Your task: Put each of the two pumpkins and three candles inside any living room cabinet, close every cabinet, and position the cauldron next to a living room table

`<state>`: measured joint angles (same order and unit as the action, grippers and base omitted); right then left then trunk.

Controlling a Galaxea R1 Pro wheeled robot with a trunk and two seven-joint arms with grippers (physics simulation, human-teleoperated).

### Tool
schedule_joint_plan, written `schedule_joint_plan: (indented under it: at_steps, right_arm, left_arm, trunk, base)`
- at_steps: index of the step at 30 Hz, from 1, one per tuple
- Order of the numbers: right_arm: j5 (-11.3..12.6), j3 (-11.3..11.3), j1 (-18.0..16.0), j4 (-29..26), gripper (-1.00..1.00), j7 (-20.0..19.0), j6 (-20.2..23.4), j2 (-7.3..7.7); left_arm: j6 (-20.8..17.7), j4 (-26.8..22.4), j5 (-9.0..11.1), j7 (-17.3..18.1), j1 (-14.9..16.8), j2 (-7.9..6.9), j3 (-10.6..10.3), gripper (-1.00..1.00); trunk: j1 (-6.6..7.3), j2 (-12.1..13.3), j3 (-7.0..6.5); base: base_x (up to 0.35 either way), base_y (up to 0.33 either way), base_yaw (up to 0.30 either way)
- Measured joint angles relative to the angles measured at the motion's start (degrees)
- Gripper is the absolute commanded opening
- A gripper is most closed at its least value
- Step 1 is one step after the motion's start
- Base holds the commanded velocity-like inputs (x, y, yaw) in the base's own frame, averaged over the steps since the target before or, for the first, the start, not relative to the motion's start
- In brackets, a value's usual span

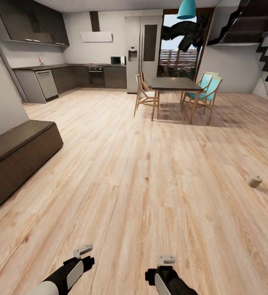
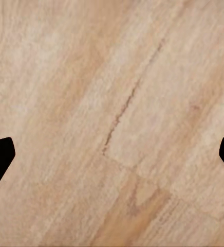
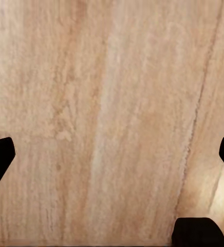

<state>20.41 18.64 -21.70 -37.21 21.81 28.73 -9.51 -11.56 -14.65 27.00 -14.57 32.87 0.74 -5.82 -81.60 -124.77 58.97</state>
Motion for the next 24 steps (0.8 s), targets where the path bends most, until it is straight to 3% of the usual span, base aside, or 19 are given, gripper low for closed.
schedule_joint_plan:
  at_steps: [6, 9, 24]
  right_arm:
    - [-1.27, 1.38, 1.35, 1.91, 1.00, 1.65, 1.27, -0.49]
    - [-2.39, 1.79, 1.43, 2.90, 1.00, 1.51, 0.30, 0.06]
    - [-2.46, 1.39, 1.43, 4.07, 1.00, 1.07, -4.50, 0.75]
  left_arm:
    - [-0.43, 1.82, -0.40, -0.58, -0.05, 1.01, 0.02, 1.00]
    - [-0.53, 2.57, -0.53, -0.51, -0.08, 1.81, 0.06, 1.00]
    - [-0.42, 2.85, -0.65, -0.50, -0.08, 2.01, -0.02, 1.00]
  trunk:
    - [0.22, 0.38, -0.17]
    - [0.88, 1.58, -0.71]
    - [4.18, 7.60, -3.40]
  base:
    - [0.000, 0.000, 0.000]
    - [0.000, 0.000, 0.000]
    - [0.000, 0.000, 0.000]
